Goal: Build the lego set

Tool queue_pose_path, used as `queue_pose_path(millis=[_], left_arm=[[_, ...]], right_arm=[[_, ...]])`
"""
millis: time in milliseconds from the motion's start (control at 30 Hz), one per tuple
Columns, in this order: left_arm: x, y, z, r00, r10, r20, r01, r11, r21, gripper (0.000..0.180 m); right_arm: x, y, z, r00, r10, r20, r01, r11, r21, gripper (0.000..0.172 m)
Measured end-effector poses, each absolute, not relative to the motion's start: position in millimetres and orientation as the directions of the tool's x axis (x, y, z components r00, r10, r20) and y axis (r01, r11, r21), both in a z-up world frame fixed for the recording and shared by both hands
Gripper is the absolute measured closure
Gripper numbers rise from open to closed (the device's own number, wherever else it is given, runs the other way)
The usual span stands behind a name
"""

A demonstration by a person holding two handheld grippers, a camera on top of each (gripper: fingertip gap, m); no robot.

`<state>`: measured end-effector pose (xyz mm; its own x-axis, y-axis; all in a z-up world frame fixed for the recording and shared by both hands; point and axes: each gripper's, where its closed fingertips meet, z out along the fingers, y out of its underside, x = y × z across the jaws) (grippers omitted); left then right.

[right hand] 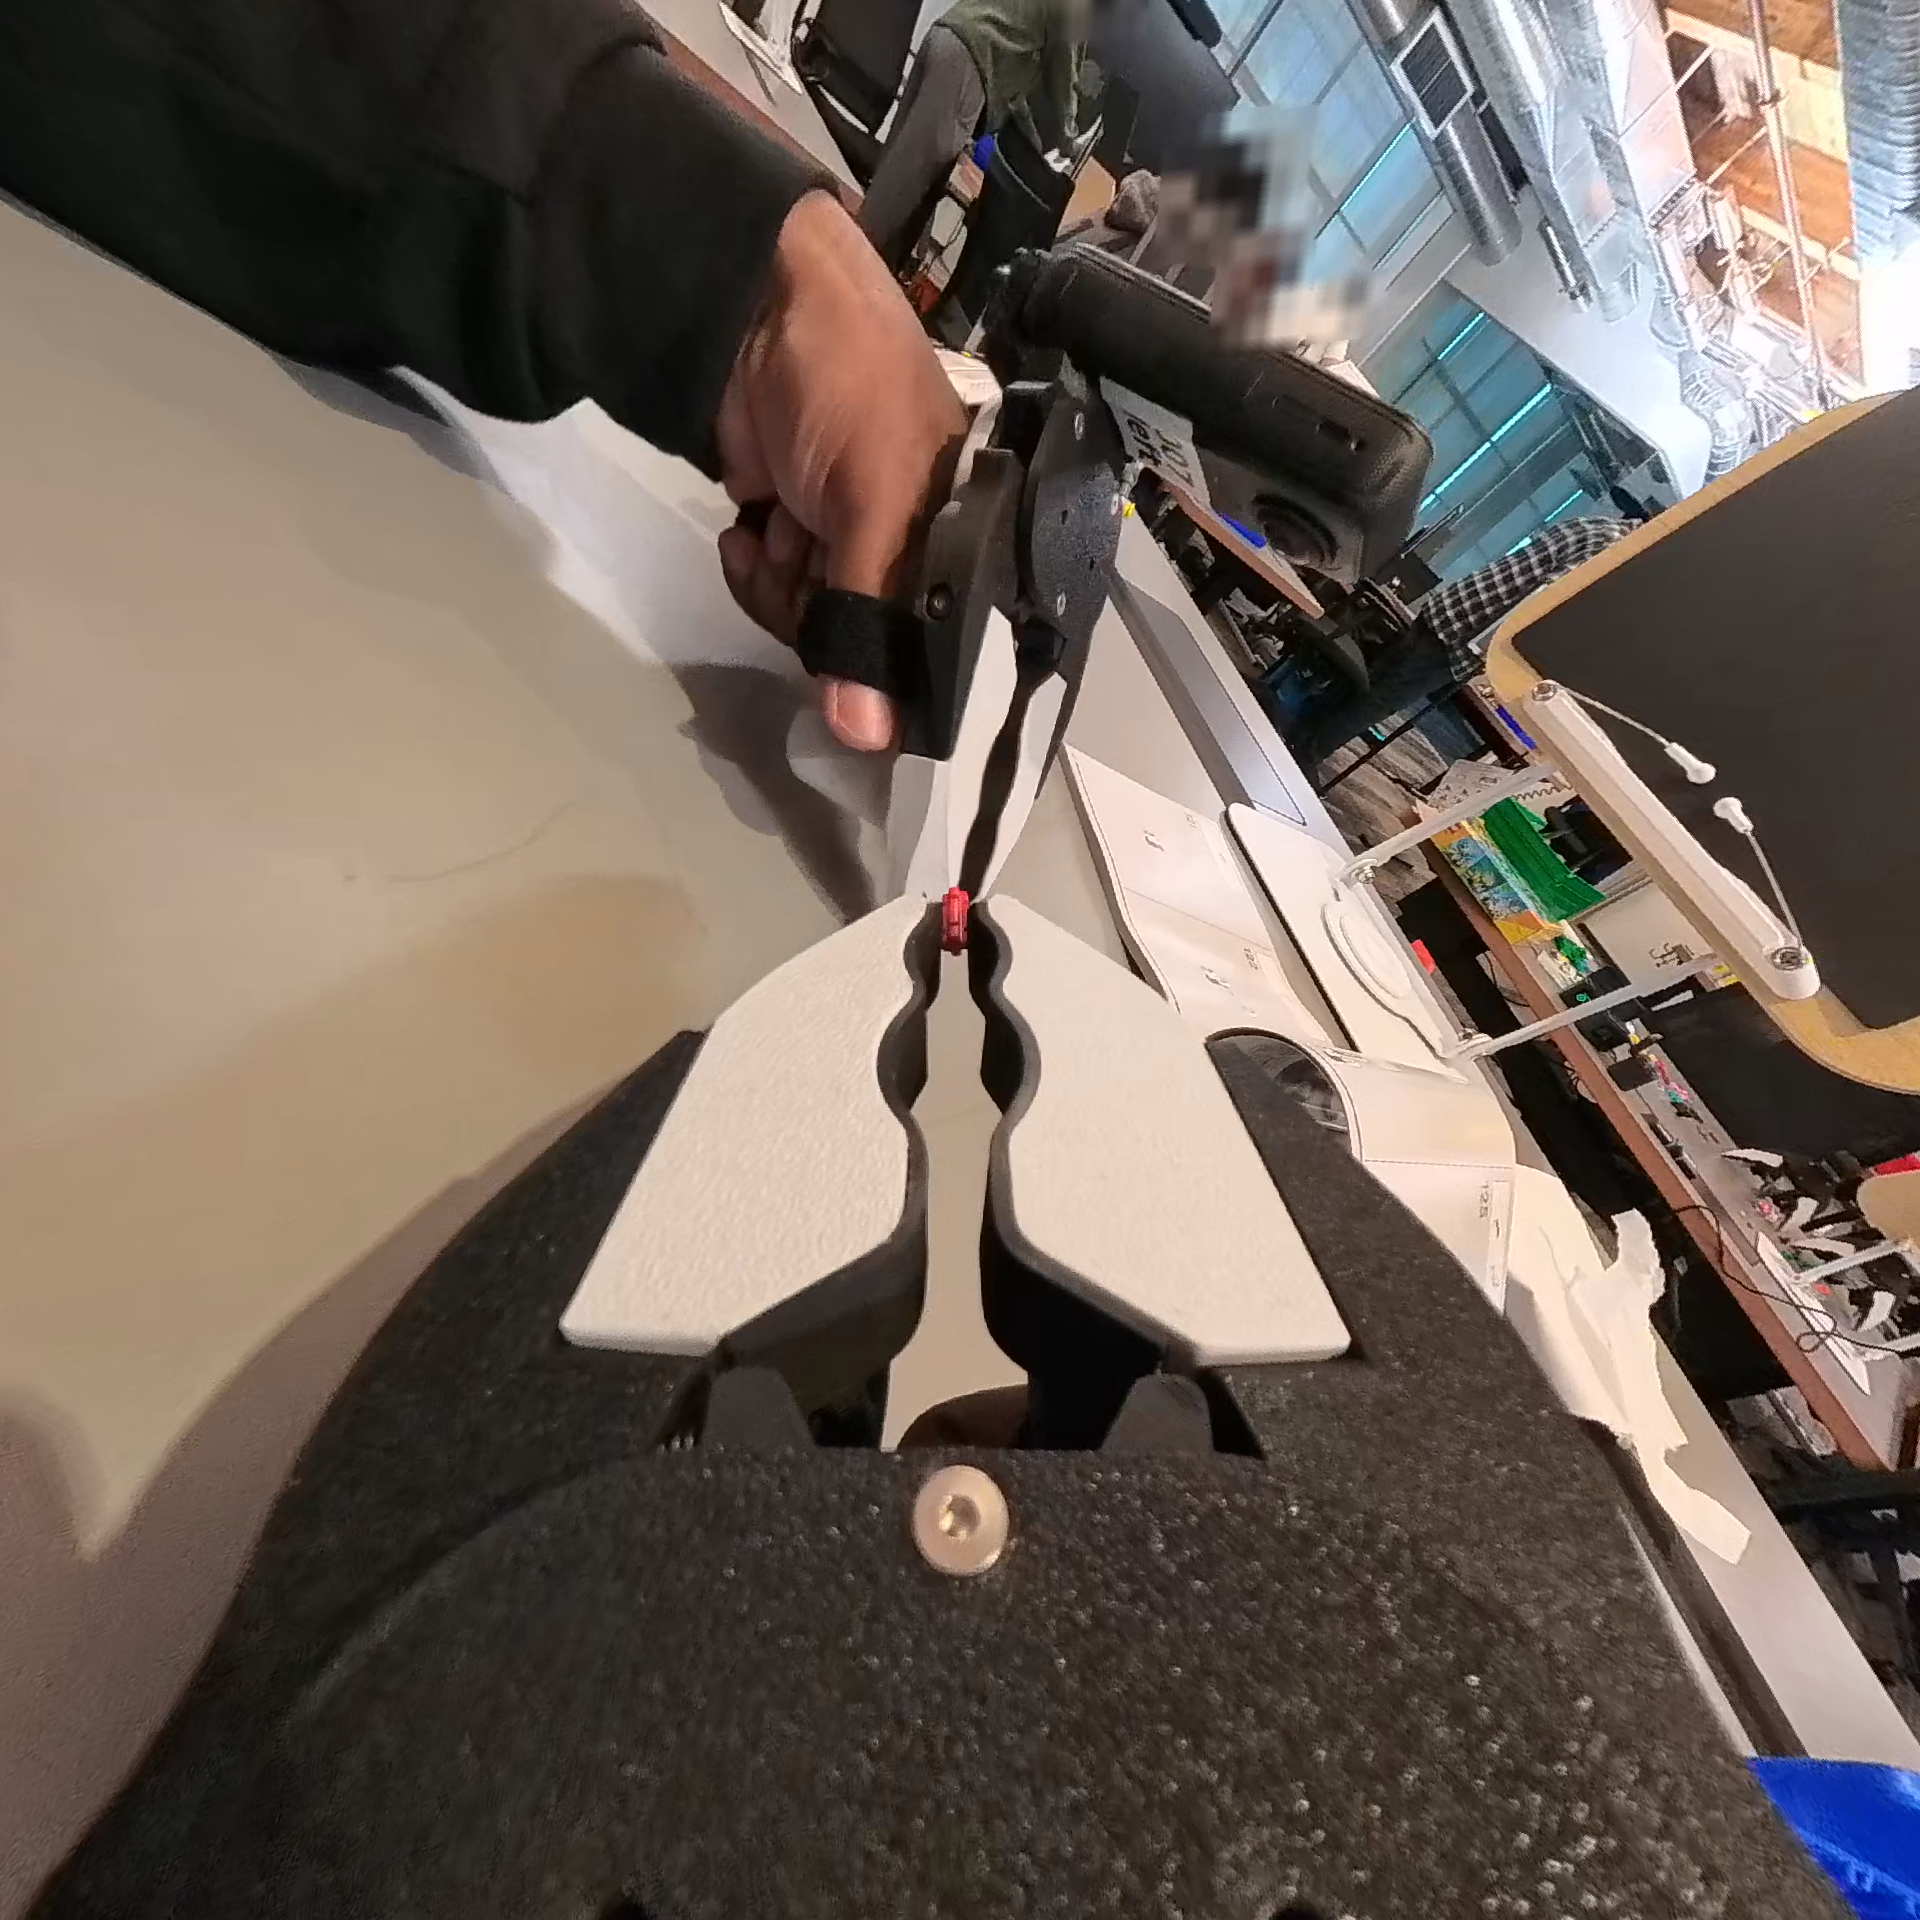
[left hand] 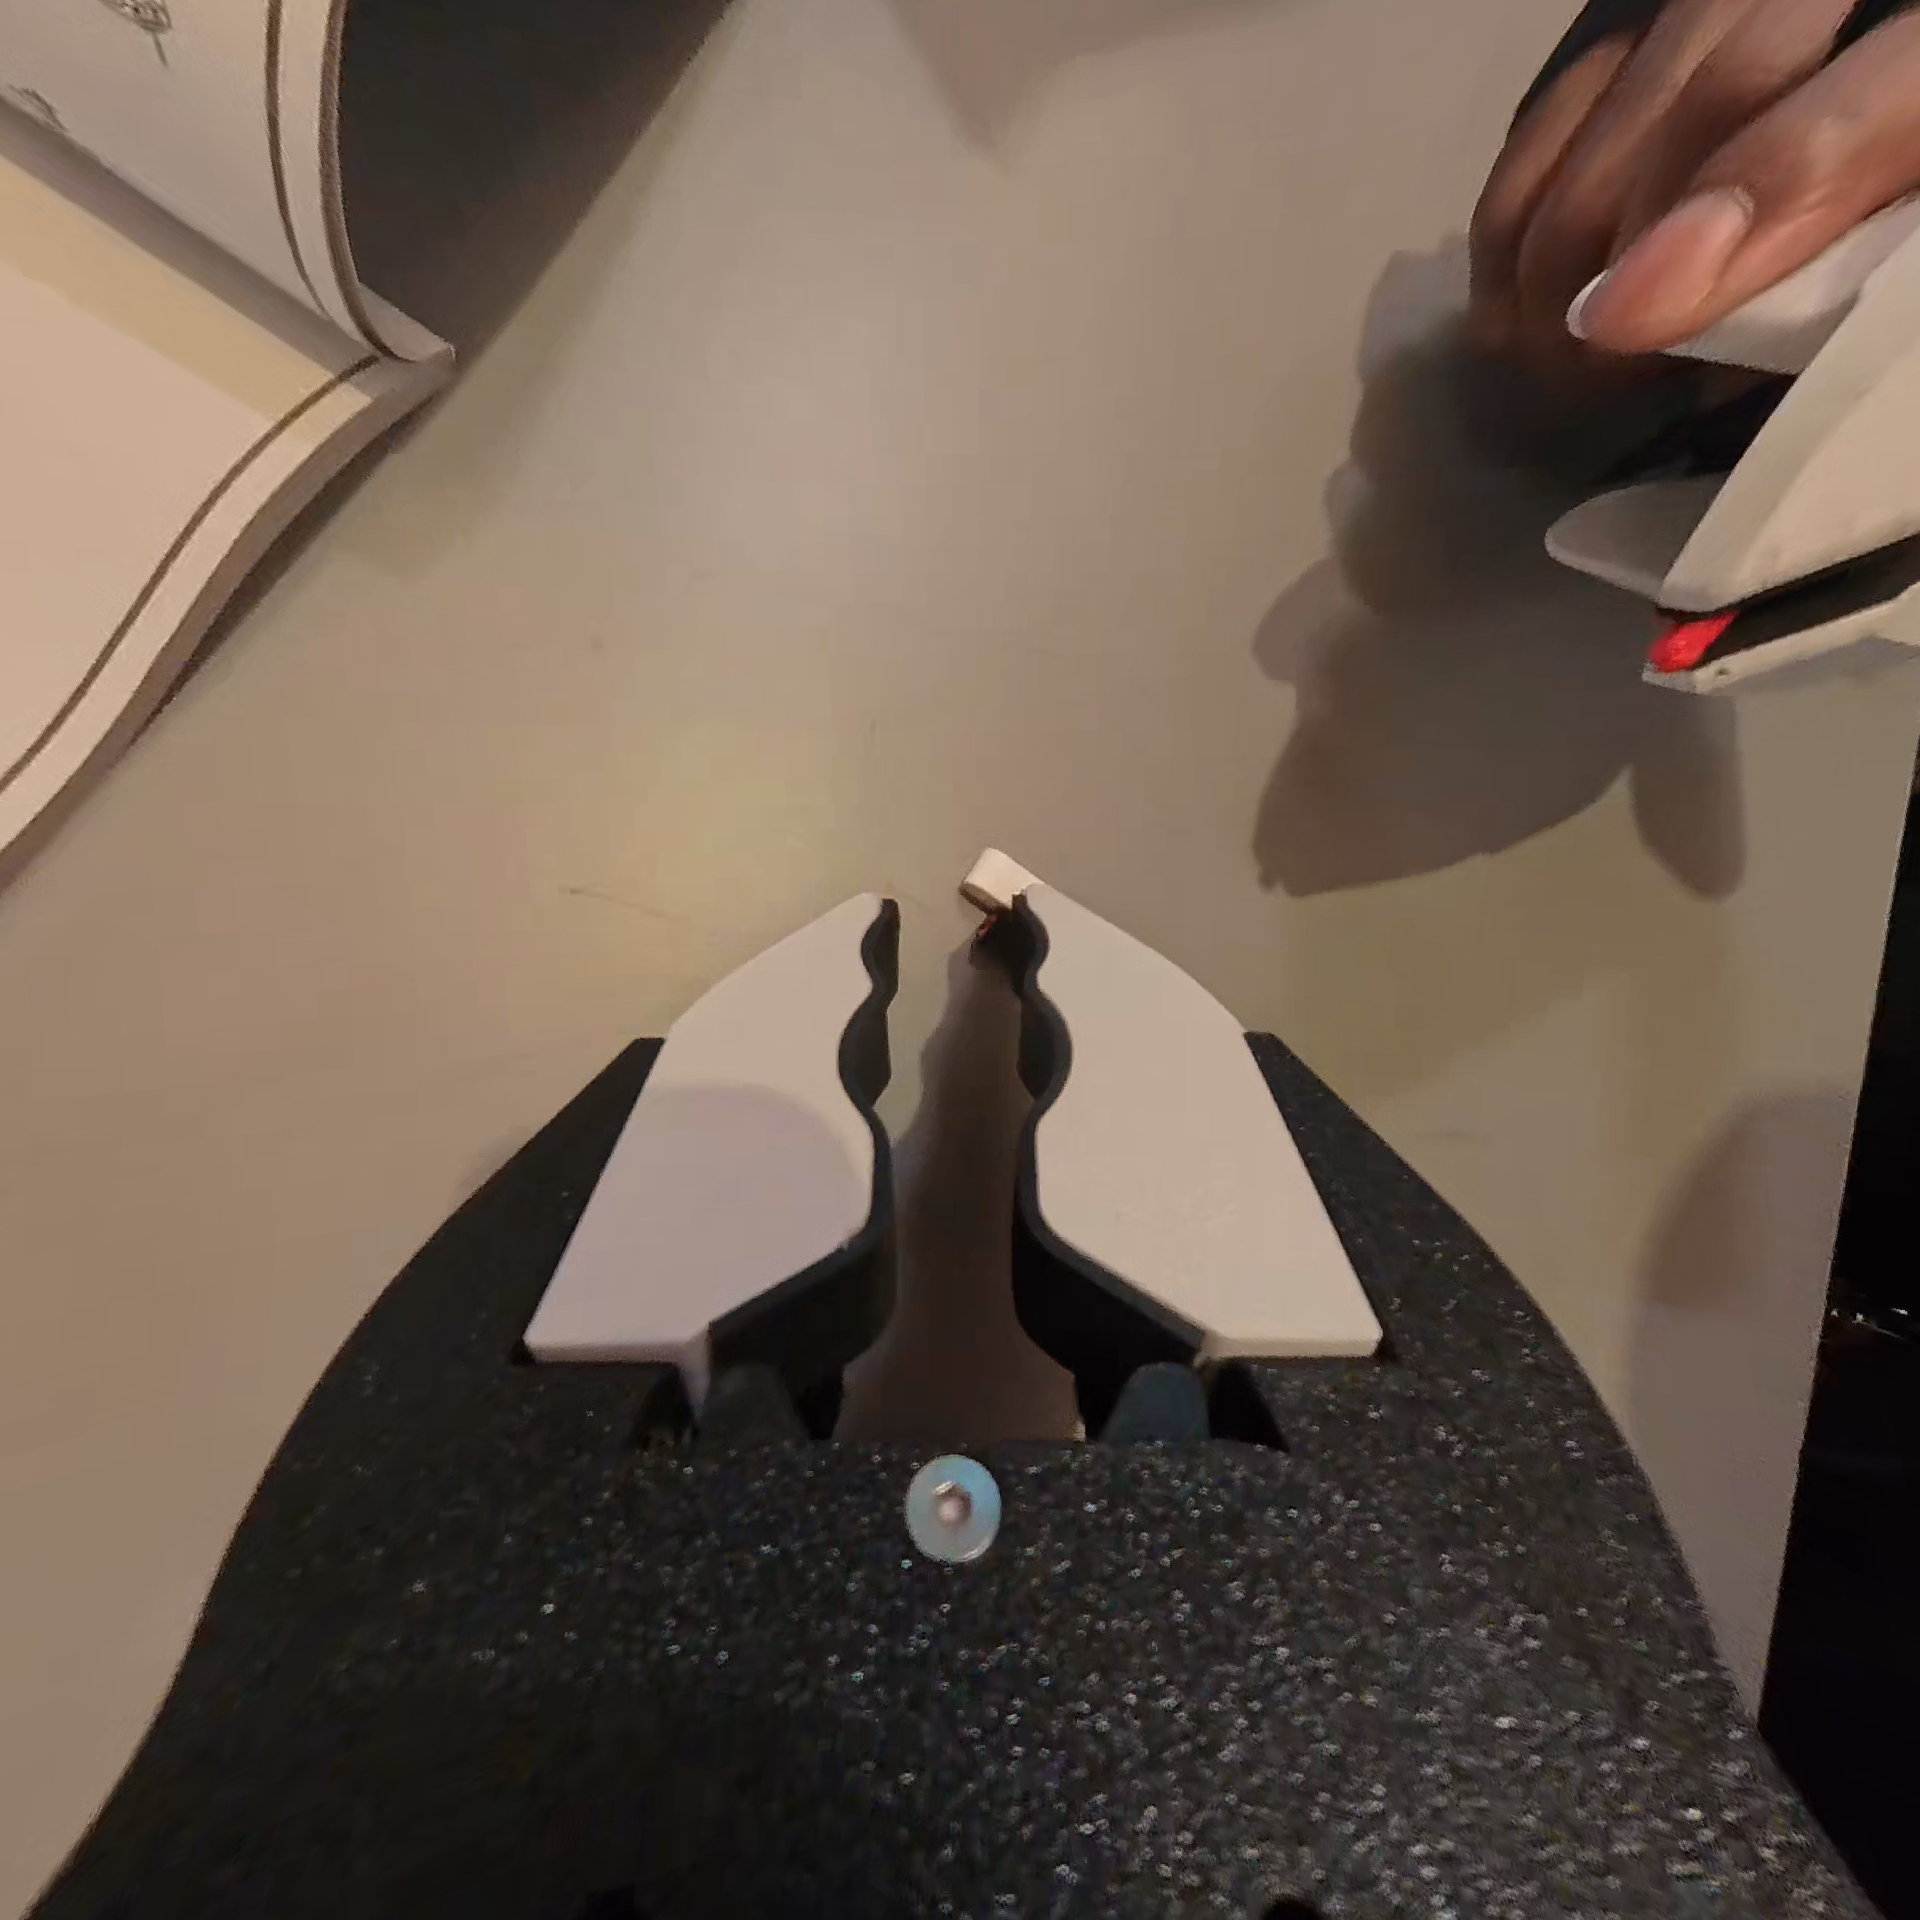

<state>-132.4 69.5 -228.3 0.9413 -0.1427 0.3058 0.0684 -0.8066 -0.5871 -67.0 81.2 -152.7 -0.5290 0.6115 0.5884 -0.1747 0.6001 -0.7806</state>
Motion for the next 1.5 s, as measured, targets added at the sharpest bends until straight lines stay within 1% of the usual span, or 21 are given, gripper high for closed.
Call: queue_pose_path(millis=[133,233,300,367,433,633,767,800,867,933,1033,1167,1267,1400,1433,1500], left_arm=[[-126.3,70.7,-228.4,0.939,-0.169,0.300,0.045,-0.803,-0.594,0.160],[-115.3,71.6,-229.3,0.940,-0.220,0.259,-0.024,-0.802,-0.596,0.162],[-107.4,71.9,-230.4,0.939,-0.258,0.226,-0.076,-0.800,-0.596,0.168],[-100.9,72.6,-230.7,0.935,-0.301,0.188,-0.133,-0.789,-0.599,0.168],[-98.3,73.7,-230.4,0.932,-0.341,0.121,-0.204,-0.770,-0.605,0.168],[-92.0,73.1,-228.6,0.878,-0.469,-0.096,-0.435,-0.697,-0.570,0.169],[-79.2,77.3,-217.5,0.817,-0.550,-0.172,-0.523,-0.582,-0.623,0.170],[-78.3,76.7,-216.4,0.799,-0.568,-0.199,-0.551,-0.557,-0.622,0.171],[-80.8,73.4,-218.7,0.746,-0.601,-0.287,-0.639,-0.524,-0.563,0.171],[-79.1,69.4,-221.7,0.704,-0.633,-0.323,-0.692,-0.505,-0.516,0.171],[-68.7,63.3,-225.0,0.698,-0.671,-0.250,-0.676,-0.504,-0.538,0.168],[-63.1,58.7,-222.7,0.729,-0.671,-0.133,-0.600,-0.534,-0.595,0.160],[-65.8,59.3,-217.8,0.799,-0.601,0.027,-0.448,-0.625,-0.639,0.159],[-66.6,56.4,-213.6,0.850,-0.477,0.225,-0.246,-0.736,-0.631,0.159],[-66.0,55.5,-213.2,0.858,-0.454,0.241,-0.219,-0.747,-0.628,0.157],[-68.6,52.8,-217.7,0.885,-0.424,0.193,-0.226,-0.753,-0.619,0.155]], right_arm=[[-66.5,79.9,-154.5,-0.537,0.606,0.587,-0.173,0.602,-0.779,0.167],[-67.0,79.7,-157.7,-0.541,0.600,0.589,-0.164,0.611,-0.774,0.167],[-67.7,80.3,-159.2,-0.541,0.600,0.590,-0.157,0.616,-0.772,0.167],[-67.8,80.6,-159.7,-0.540,0.600,0.590,-0.155,0.618,-0.771,0.167],[-68.1,81.4,-159.8,-0.536,0.600,0.593,-0.152,0.622,-0.768,0.167],[-69.3,84.1,-161.1,-0.531,0.604,0.595,-0.138,0.631,-0.764,0.167],[-71.3,87.0,-170.4,-0.552,0.603,0.576,-0.087,0.645,-0.759,0.167],[-71.8,87.9,-173.7,-0.561,0.602,0.568,-0.070,0.649,-0.757,0.167],[-72.1,88.9,-178.8,-0.574,0.597,0.560,-0.048,0.659,-0.751,0.167],[-71.8,88.5,-181.6,-0.581,0.589,0.561,-0.041,0.667,-0.744,0.167],[-71.5,88.3,-183.1,-0.584,0.584,0.564,-0.038,0.674,-0.737,0.167],[-71.6,89.6,-182.7,-0.581,0.583,0.568,-0.036,0.679,-0.733,0.167],[-71.7,90.6,-182.7,-0.579,0.582,0.570,-0.033,0.682,-0.730,0.167],[-71.2,90.8,-183.7,-0.579,0.576,0.577,-0.033,0.690,-0.723,0.167],[-71.1,90.8,-183.8,-0.578,0.574,0.579,-0.034,0.693,-0.720,0.167],[-70.6,90.8,-184.2,-0.579,0.571,0.583,-0.034,0.697,-0.716,0.167]])
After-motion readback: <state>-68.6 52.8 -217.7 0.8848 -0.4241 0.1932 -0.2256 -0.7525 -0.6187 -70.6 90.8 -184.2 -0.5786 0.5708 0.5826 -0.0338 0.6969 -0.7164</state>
